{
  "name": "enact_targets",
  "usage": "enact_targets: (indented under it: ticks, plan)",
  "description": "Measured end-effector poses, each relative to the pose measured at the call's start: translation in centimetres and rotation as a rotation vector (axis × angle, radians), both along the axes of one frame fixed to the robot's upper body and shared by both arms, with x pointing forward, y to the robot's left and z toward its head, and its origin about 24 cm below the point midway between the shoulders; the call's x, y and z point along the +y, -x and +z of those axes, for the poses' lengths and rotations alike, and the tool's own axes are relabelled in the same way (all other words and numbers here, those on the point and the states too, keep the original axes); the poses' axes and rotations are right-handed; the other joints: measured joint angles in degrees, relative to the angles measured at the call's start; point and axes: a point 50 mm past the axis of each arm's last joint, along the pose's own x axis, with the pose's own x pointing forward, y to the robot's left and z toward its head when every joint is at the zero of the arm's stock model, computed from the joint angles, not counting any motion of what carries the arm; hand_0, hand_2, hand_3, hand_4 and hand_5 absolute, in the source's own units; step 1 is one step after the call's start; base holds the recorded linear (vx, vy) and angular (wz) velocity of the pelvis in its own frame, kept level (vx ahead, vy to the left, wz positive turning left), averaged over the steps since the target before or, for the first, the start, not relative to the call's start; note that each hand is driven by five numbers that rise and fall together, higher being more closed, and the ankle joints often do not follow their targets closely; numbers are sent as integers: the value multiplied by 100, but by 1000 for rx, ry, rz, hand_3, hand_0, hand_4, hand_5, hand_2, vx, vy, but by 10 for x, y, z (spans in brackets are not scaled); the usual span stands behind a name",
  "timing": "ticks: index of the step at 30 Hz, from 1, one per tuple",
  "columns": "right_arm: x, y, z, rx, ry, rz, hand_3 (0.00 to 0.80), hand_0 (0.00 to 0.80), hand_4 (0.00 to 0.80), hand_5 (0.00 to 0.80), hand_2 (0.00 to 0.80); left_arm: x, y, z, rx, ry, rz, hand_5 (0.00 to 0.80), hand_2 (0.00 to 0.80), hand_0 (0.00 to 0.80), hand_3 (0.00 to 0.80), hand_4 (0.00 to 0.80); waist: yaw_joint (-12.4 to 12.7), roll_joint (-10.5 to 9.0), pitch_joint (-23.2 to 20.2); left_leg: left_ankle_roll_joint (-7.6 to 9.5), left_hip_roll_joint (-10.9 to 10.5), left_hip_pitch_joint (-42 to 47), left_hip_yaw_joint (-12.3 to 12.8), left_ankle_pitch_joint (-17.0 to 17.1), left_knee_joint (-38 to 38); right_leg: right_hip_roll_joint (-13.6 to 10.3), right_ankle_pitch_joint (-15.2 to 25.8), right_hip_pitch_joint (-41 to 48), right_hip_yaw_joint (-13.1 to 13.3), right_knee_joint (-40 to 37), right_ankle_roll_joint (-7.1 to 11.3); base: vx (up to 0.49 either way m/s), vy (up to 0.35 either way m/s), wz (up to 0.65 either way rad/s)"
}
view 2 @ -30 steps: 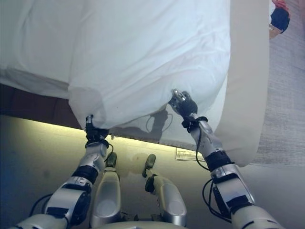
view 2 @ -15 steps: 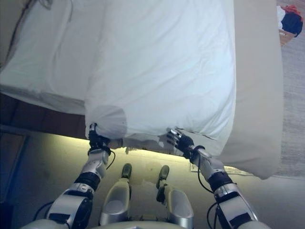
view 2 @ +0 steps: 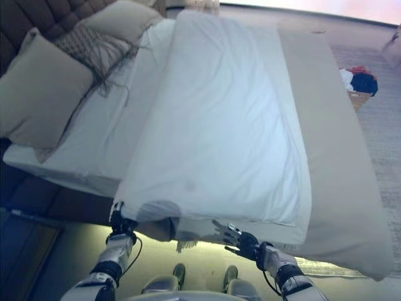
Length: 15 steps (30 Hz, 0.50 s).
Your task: Make the bed neatly
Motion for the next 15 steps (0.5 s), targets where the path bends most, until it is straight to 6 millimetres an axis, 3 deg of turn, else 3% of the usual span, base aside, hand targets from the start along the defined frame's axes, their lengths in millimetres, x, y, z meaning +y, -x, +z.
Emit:
enact_targets:
  ticks: [3, 8, 12, 15]
  plan:
    - [-3, -2, 1, -11, 28, -14, 0, 0, 0, 0, 0, 5, -1, 2, 1, -13, -28, 800, 800, 800, 800, 800, -2, 26, -12, 12, -19, -2, -37, 8, 9, 16, -36, -16, 5, 86, 2, -129, 85, 6]
    - [-9, -3, -1, -11, 78, -51, 0, 0, 0, 0, 0, 6, -8, 4, 16, -17, -49, 800, 800, 800, 800, 800, -148, 31, -18, -10, -38, 58, -448, 23, 87, -28, -573, -91, 221, 835, 96, -158, 8, 35]
    - [-20, 0, -4, 12, 95, -82, 0, 0, 0, 0, 0, 5, -7, 3, 19, -12, -51, 800, 800, 800, 800, 800, -133, 146, -10, -129, 47, -91, -432, -13, 349, 96, -543, -63, 239, 691, 30, -156, 35, 7]
    - [-37, 3, -3, 37, 144, -76, 0, 0, 0, 0, 0, 4, -14, 7, 13, -8, -55, 800, 800, 800, 800, 800, 44, 147, -12, -388, -47, -507, -229, 33, 1041, 112, -220, 30, 475, 229, -127, -290, 83, -21]
